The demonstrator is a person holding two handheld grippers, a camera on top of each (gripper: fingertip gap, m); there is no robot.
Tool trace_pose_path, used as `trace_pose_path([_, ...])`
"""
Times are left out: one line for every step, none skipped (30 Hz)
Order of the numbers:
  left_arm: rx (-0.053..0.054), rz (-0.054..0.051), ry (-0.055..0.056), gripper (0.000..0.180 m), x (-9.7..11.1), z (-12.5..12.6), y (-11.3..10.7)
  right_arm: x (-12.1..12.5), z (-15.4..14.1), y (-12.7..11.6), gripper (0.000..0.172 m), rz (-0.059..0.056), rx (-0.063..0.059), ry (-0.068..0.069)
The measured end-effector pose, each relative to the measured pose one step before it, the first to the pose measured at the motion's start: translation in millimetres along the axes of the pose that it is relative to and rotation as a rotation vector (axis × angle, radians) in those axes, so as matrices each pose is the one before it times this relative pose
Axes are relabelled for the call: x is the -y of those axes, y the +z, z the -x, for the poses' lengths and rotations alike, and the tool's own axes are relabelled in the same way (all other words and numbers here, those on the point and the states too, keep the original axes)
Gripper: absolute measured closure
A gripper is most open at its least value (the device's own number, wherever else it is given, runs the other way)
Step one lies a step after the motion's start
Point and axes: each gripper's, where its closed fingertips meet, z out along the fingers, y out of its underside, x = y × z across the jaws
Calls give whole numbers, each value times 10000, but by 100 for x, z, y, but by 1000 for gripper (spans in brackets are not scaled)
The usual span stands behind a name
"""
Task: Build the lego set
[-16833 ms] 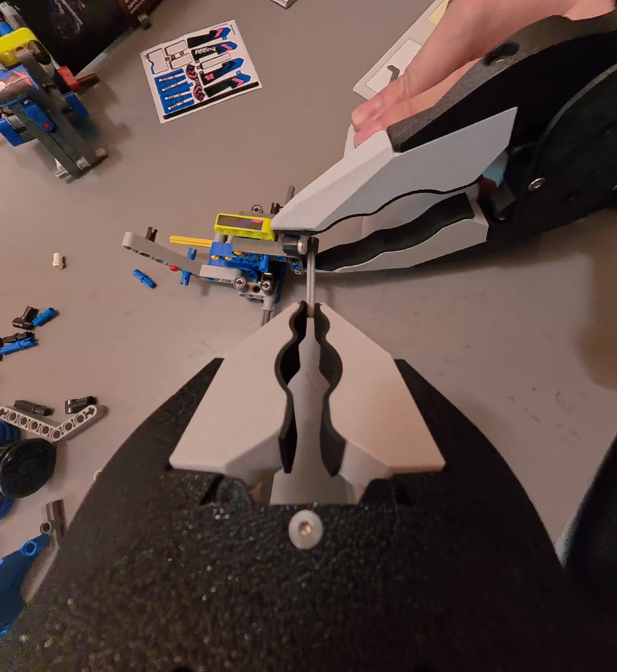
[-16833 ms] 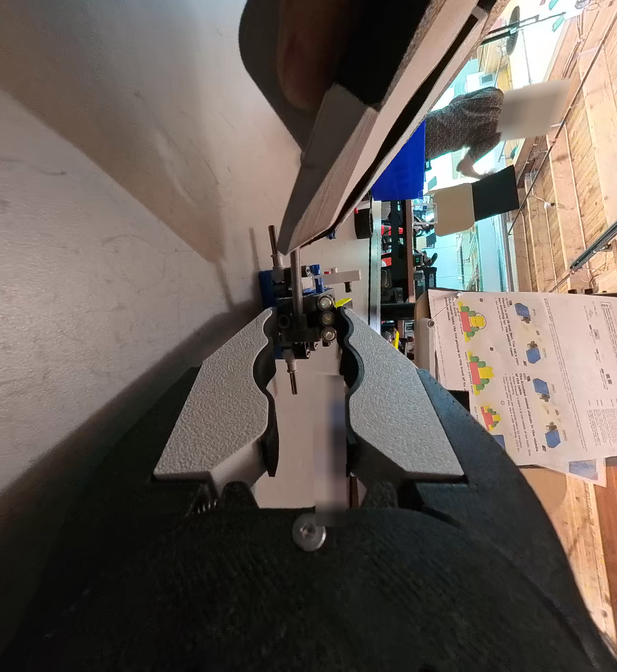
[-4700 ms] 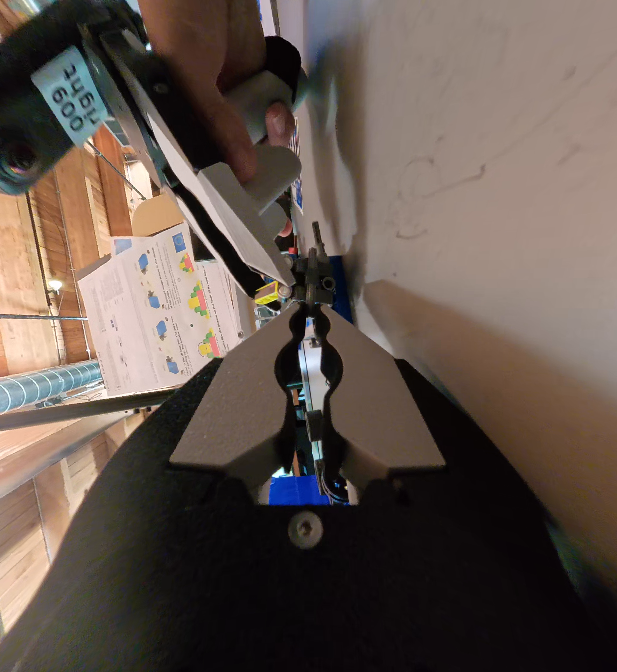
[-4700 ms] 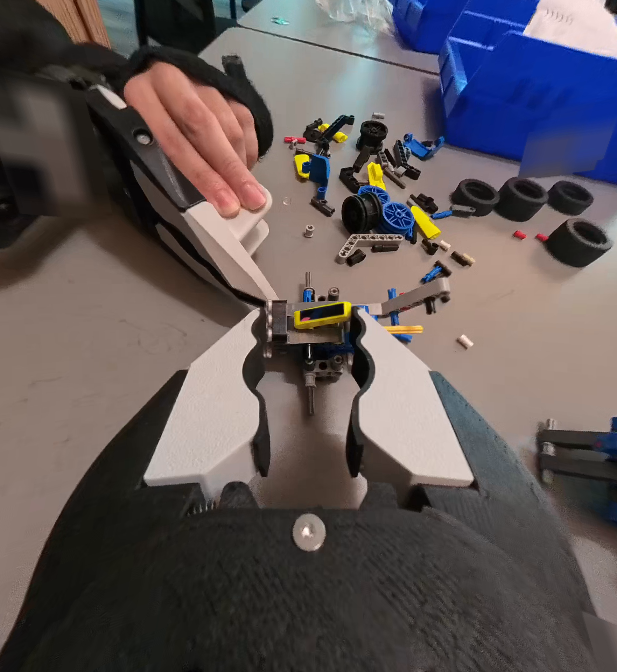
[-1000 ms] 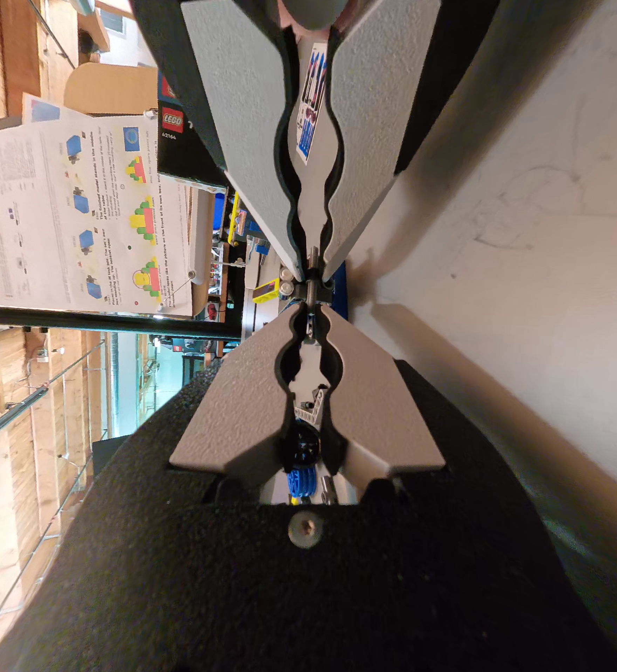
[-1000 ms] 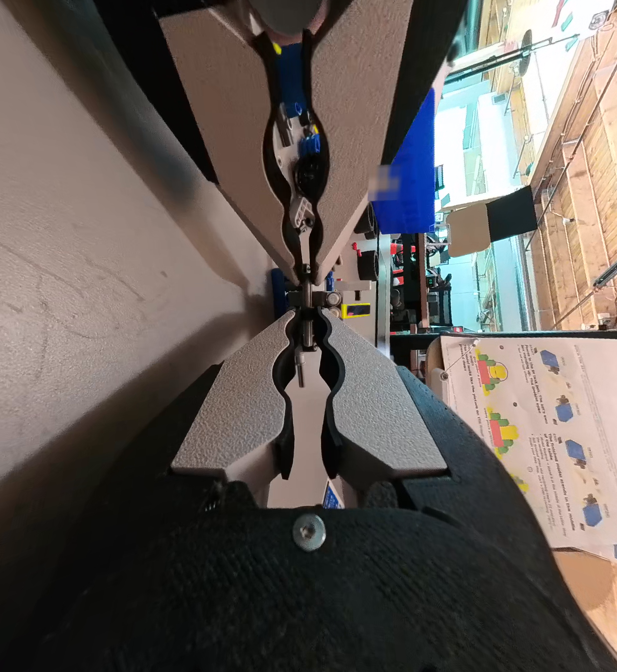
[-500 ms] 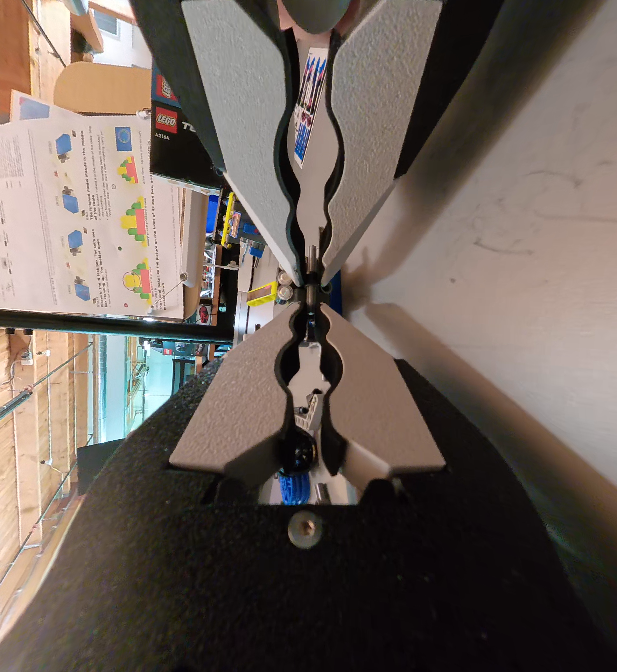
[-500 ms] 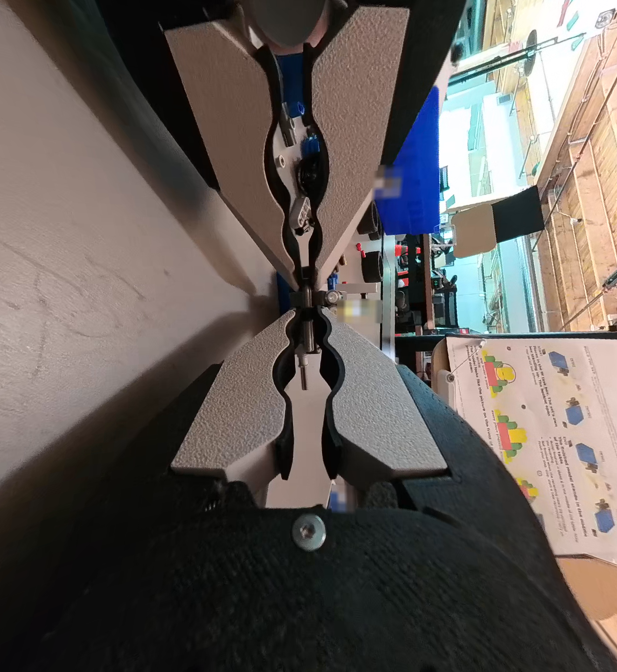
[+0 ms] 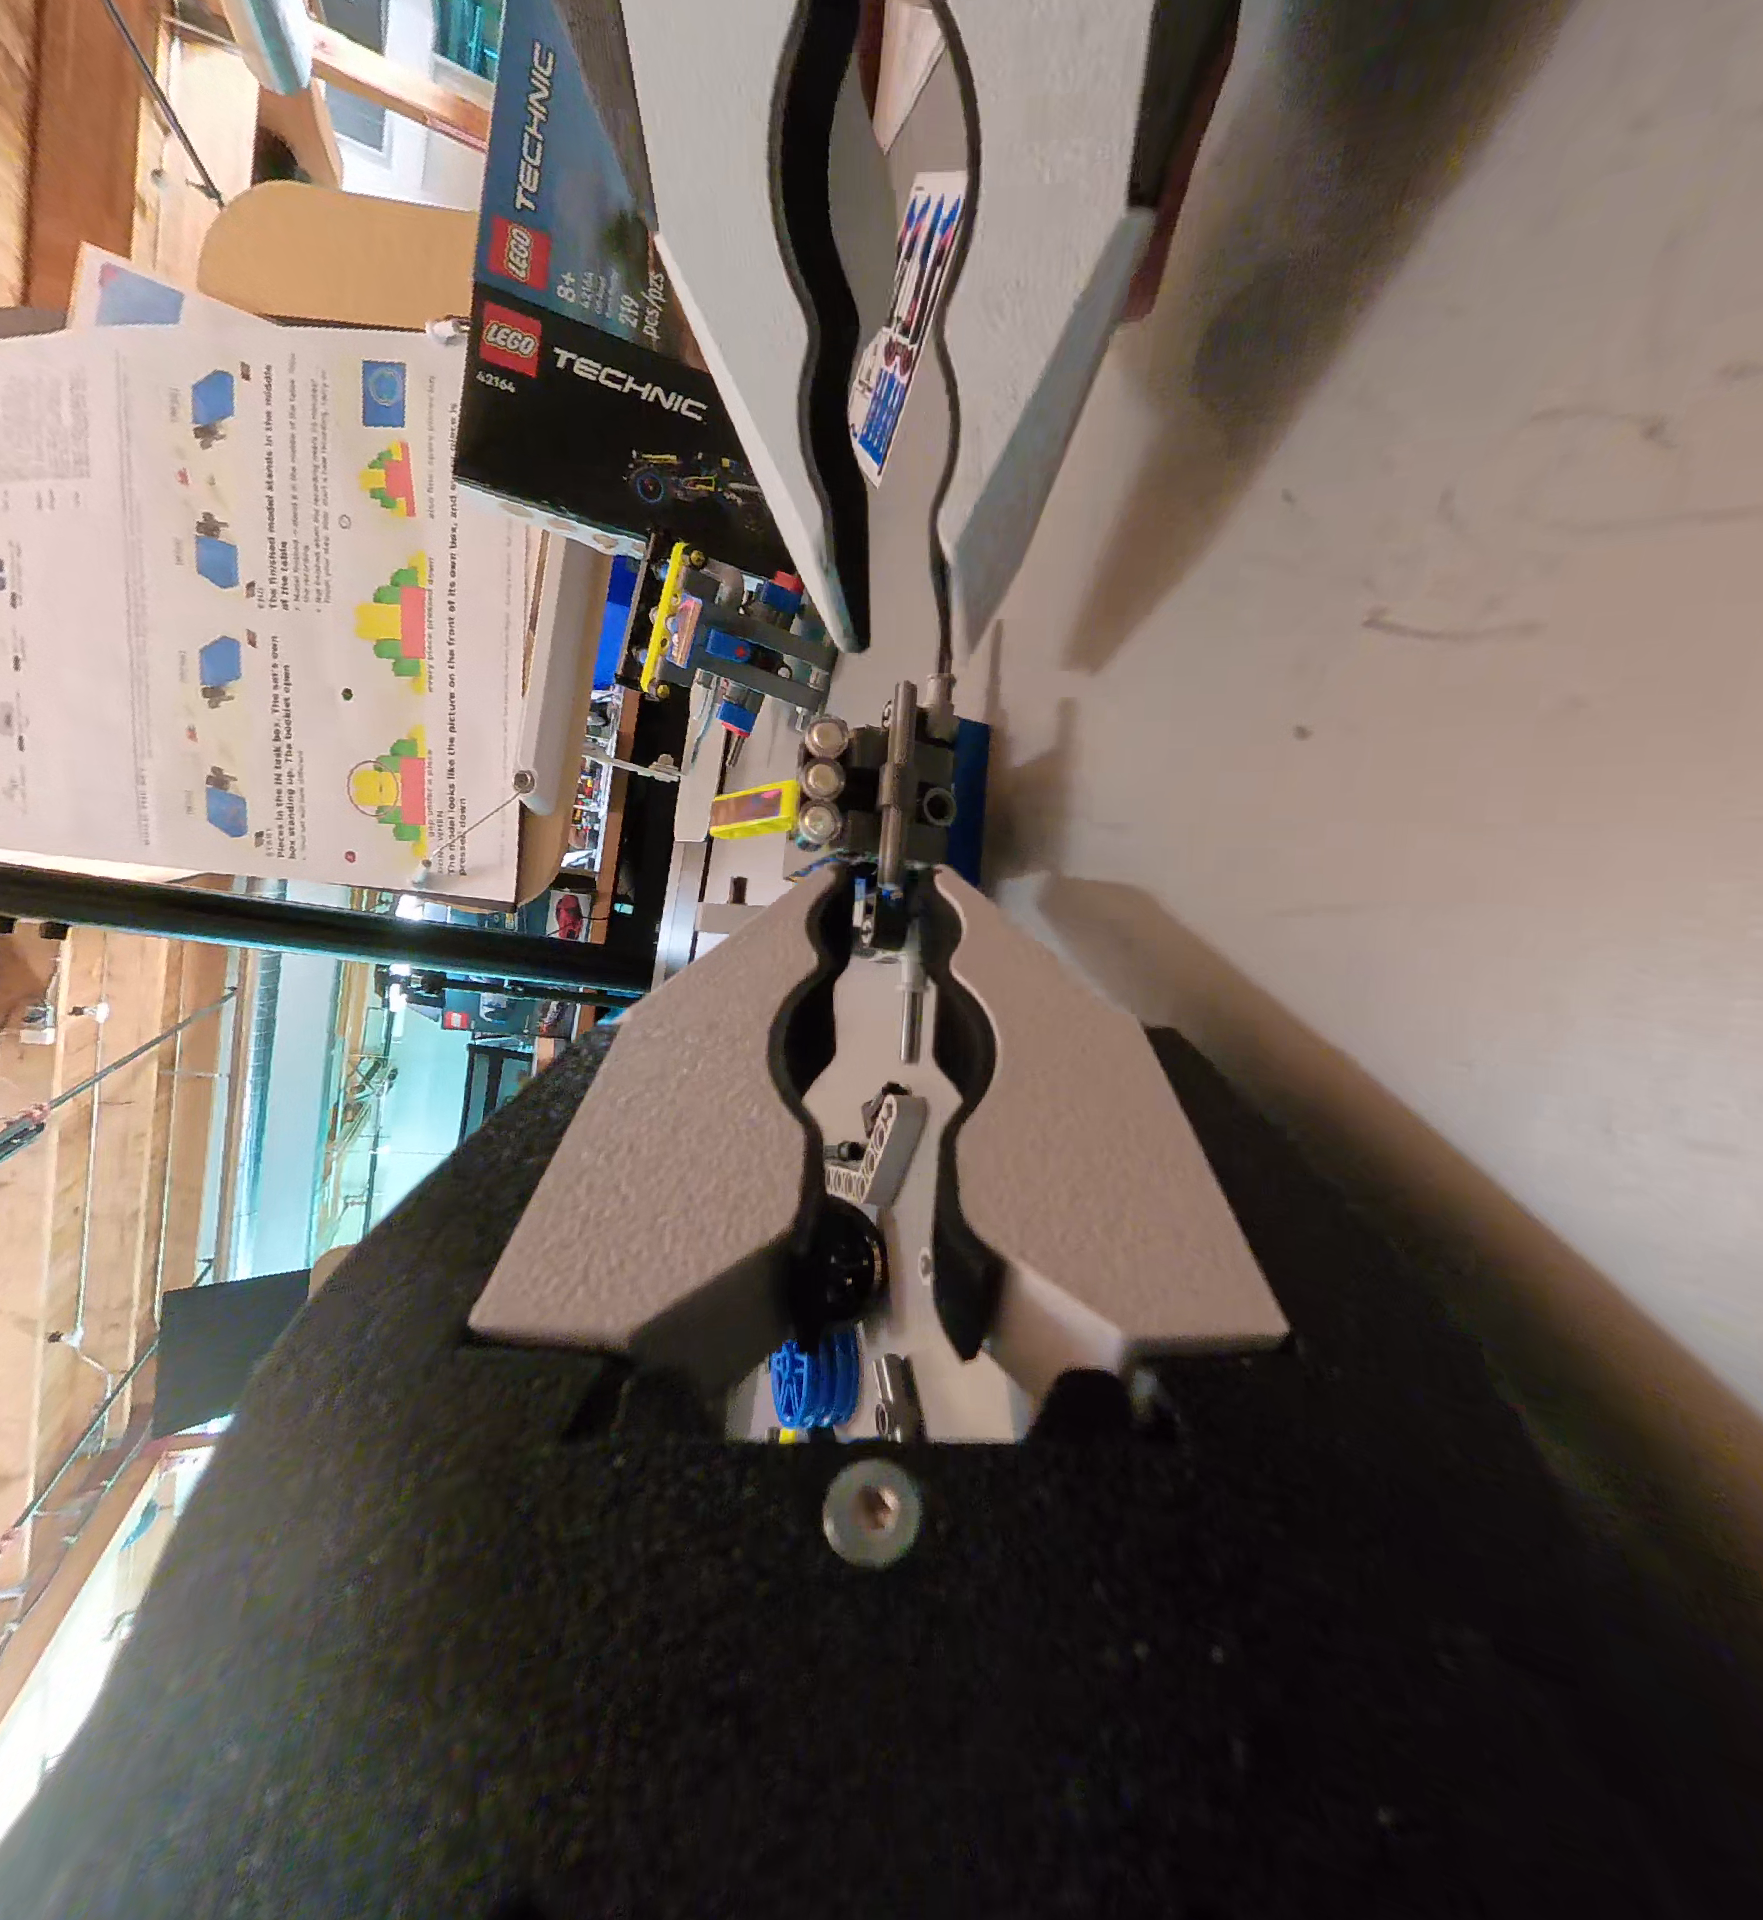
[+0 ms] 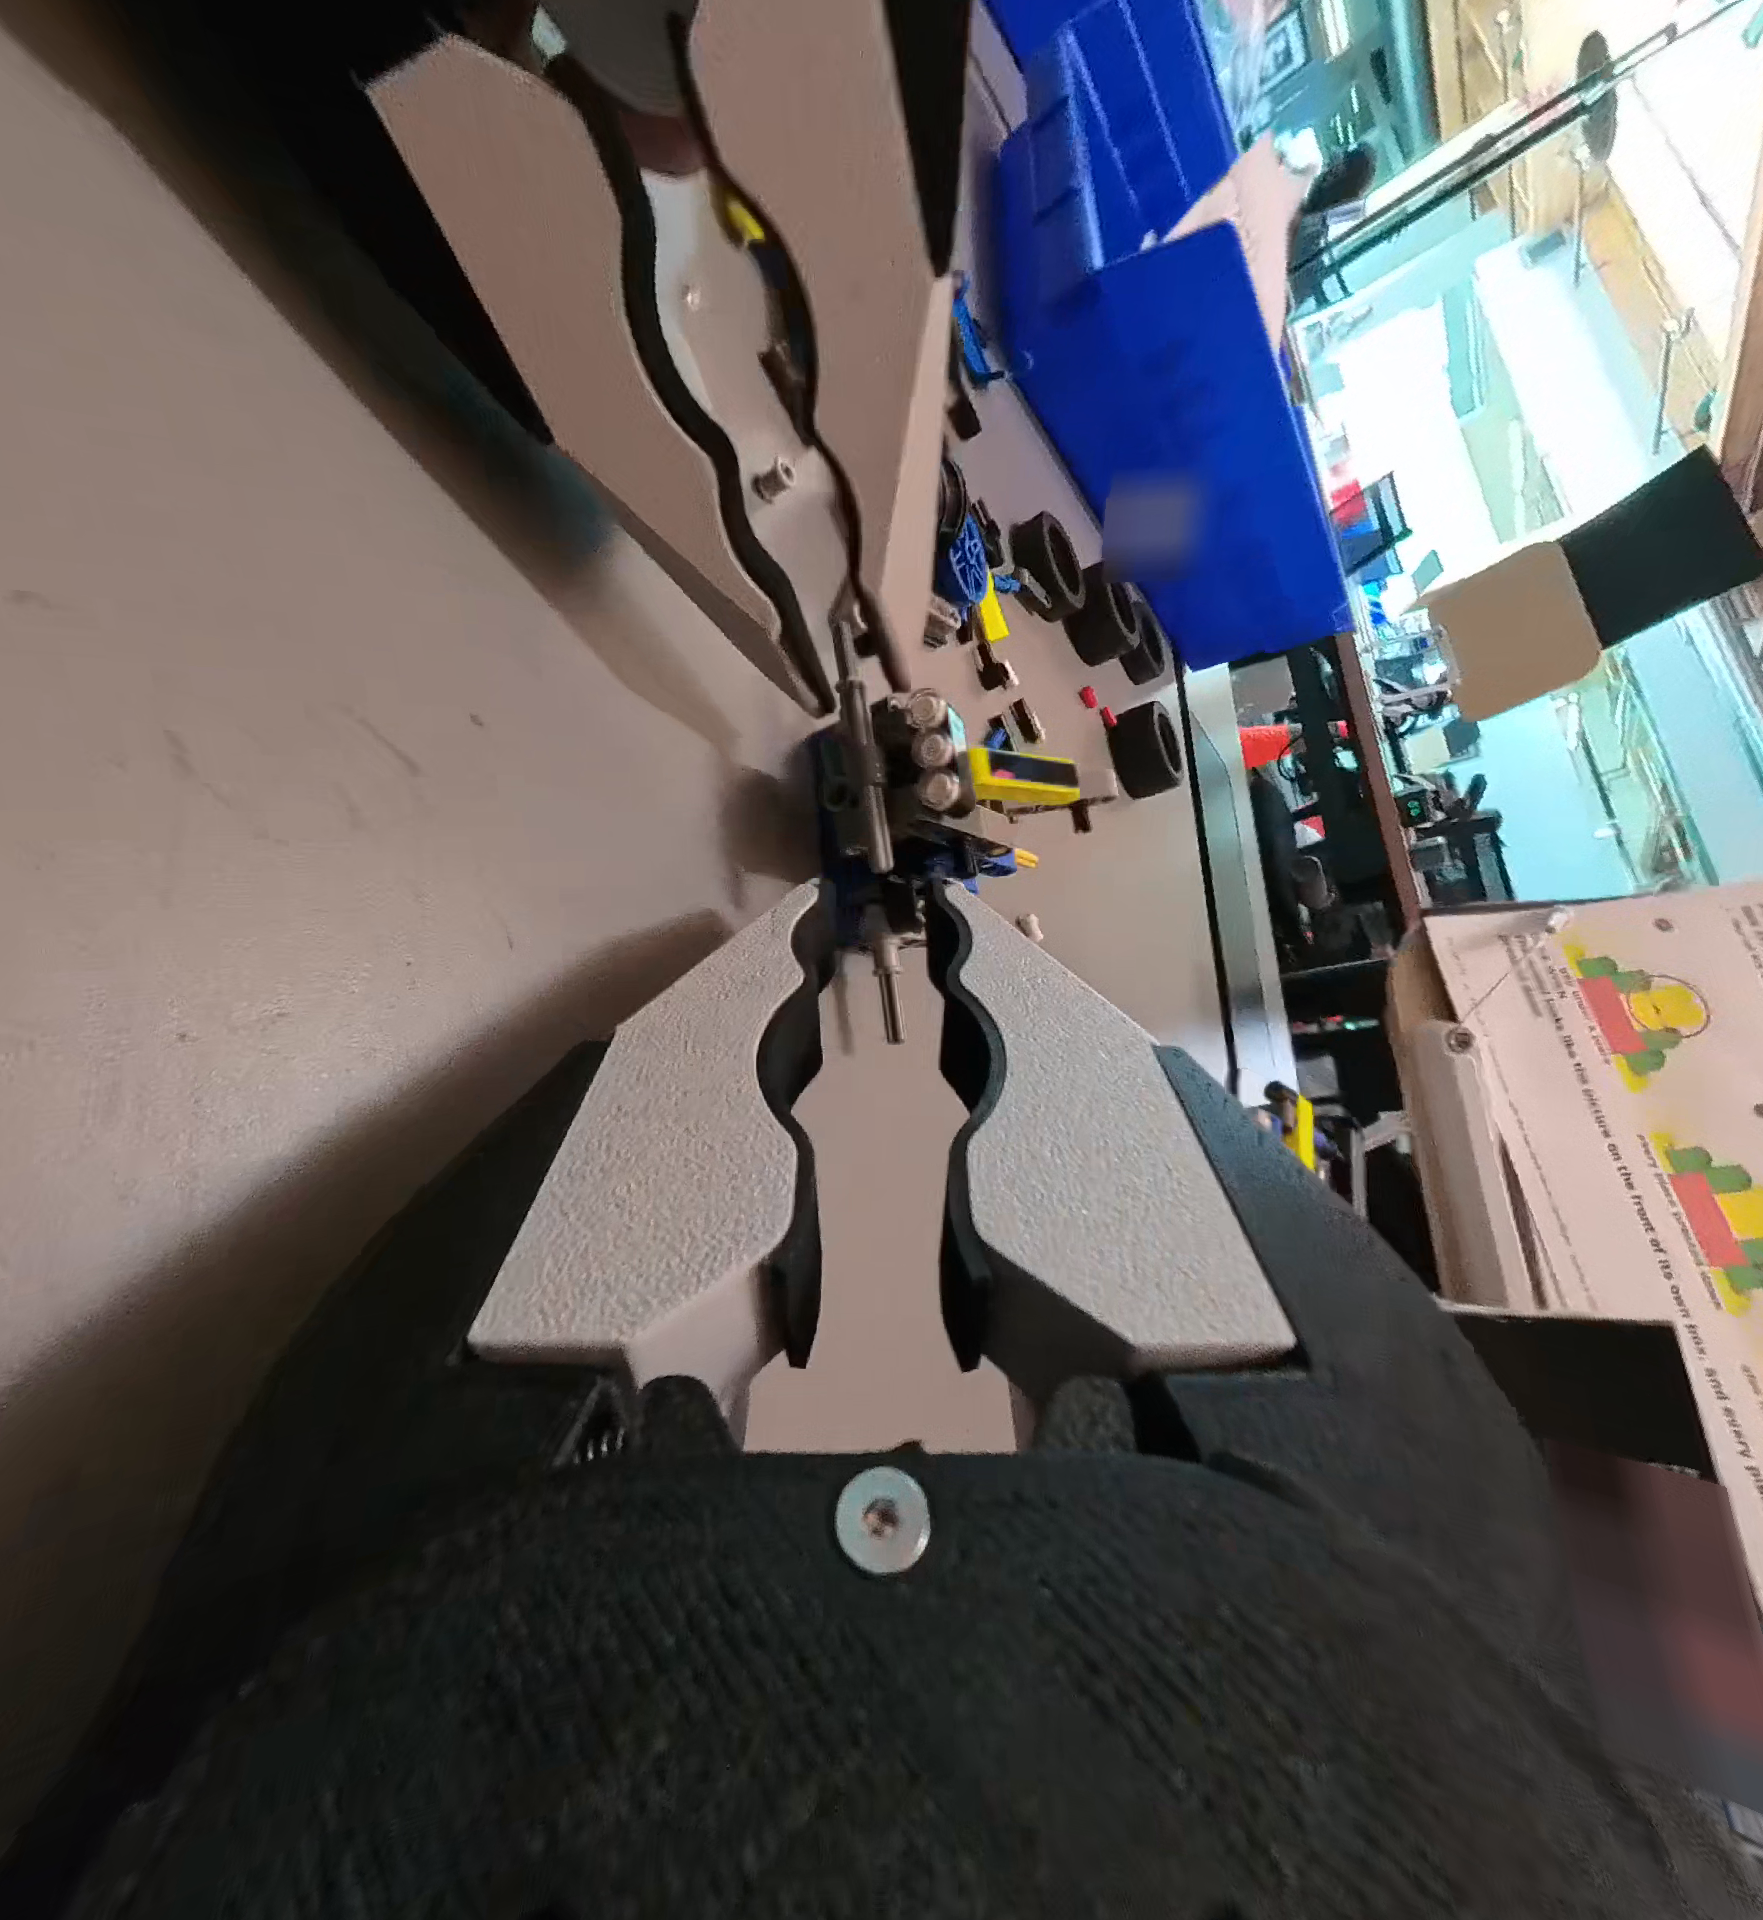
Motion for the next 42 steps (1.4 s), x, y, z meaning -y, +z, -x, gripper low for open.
trace_pose_path([68, 53, -48, 172, -132, 119, -100, 1, 1, 171, 157, 100, -85, -221])
trace_pose_path([54, 39, -73, 171, -134, 109, -98, 82, 87, 142, 157, 22, -3, -144])
trace_pose_path([7, 55, -88, 171, -176, 48, -82, 87, 264, 104, 157, -11, 140, -57])
trace_pose_path([19, 81, -85, 171, -226, 74, -61, 47, 51, 48, 157, -10, 15, -9])
trace_pose_path([44, 84, -84, 171, -229, 116, -42, 21, -166, -36, 157, -4, -97, -46])
trace_pose_path([17, 68, -92, 171, -189, 96, -4, -45, -204, -65, 158, 18, -105, 6])
trace_pose_path([2, 47, -95, 170, -135, 60, 36, -100, -131, -56, 158, 19, -62, 88])
trace_pose_path([-11, 31, -82, 170, -90, 20, 46, -141, -38, -41, 158, 27, -18, 85])
trace_pose_path([-42, 20, -58, 170, -53, -43, 33, -84, -23, -63, 159, 25, -18, -2])
trace_pose_path([-80, 8, -45, 169, -13, -117, 7, 17, -28, -73, 161, -3, -14, -52])
trace_pose_path([-98, -19, -55, 169, 29, -146, 3, 134, -28, -56, 163, -64, 5, -8])
trace_pose_path([-76, -59, -92, 168, 116, -72, 0, 167, 28, 17, 164, -86, 36, 62])
trace_pose_path([-78, -90, -126, 168, 163, -39, 34, 48, 127, 78, 164, -37, 78, 44])
trace_pose_path([-92, -72, -143, 167, 122, -39, 93, -88, 115, 123, 163, 48, 44, -36])
trace_pose_path([-87, -20, -141, 165, 39, -11, 134, -140, 58, 110, 163, 96, -1, -113])
trace_pose_path([-97, -12, -123, 163, 31, -27, 152, -86, 19, 91, 163, 78, -21, -134])
trace_pose_path([-92, -48, -112, 160, 91, -13, 113, 67, 16, 65, 163, -1, -8, -91])
trace_pose_path([-24, -73, -106, 156, 154, 82, 88, 147, 22, 65, 164, -65, 2, -20])
trace_pose_path([28, -73, -77, 153, 173, 155, 63, 118, -7, 85, 165, -46, -24, -2])
trace_pose_path([11, -63, -38, 151, 175, 79, 64, -9, -53, 91, 165, 36, -68, -70])
trace_pose_path([4, -28, 24, 149, 127, 18, 85, -78, -32, 64, 166, 77, -50, -132])
trace_pose_path([26, 23, 96, 147, 47, -9, 99, -4, 27, 41, 167, 26, -10, -98])
trace_pose_path([43, 34, 115, 146, 60, -9, 94, 63, -29, 29, 169, -14, -26, -8])
trace_pose_path([65, -6, 94, 146, 150, 1, 49, 83, -44, 21, 169, -28, -22, 1])
trace_pose_path([128, -62, 102, 148, 269, 109, -24, 54, -56, 26, 170, -13, -29, -3])
trace_pose_path([183, -108, 144, 151, 370, 173, -116, 28, -61, 33, 170, 10, -48, 3])
trace_pose_path([167, -82, 180, 154, 327, 125, -159, 15, -41, 39, 170, 19, -34, -6])
trace_pose_path([107, -3, 190, 155, 162, 1, -139, 28, -23, 12, 170, 9, -14, -5])
trace_pose_path([73, 25, 207, 158, 83, -106, -143, 12, 13, 16, 170, 11, -2, 17])
trace_pose_path([40, 4, 240, 161, 112, -187, -167, 16, 79, 21, 170, 0, 34, 13])
trace_pose_path([-10, -16, 237, 165, 155, -253, -175, 13, 38, 4, 170, 3, -5, -11])
trace_pose_path([-27, -18, 203, 169, 170, -264, -119, 36, -34, 1, 170, 3, -53, -52])
trace_pose_path([-60, 18, 159, 173, 95, -264, -10, 66, 47, 7, 170, -8, 15, -32])
trace_pose_path([-133, 93, 115, 175, -50, -332, 136, 60, 48, 35, 170, -23, 30, 36])
trace_pose_path([-119, 151, 111, 174, -159, -293, 204, 26, -9, 23, 170, -11, -2, 10])
trace_pose_path([32, 113, 145, 172, -106, -39, 165, -70, -36, 34, 170, 55, -12, -23])
trace_pose_path([88, 74, 136, 173, -41, 75, 75, -48, 21, 6, 170, 22, 12, -19])
trace_pose_path([12, 60, 68, 172, -25, -33, 51, -9, 15, -20, 170, -7, -2, 24])
trace_pose_path([30, 41, 62, 172, -13, -3, 39, -31, 14, -8, 170, 13, 12, 21])
trace_pose_path([116, 75, 129, 171, -60, 117, 37, 15, -7, -12, 170, -16, 0, 15])
trace_pose_path([124, 60, 139, 171, -28, 133, 46, 33, -13, 6, 170, -21, 5, 15])
trace_pose_path([66, 37, 86, 172, -17, 48, 52, 2, -13, 19, 170, 3, 5, 31])
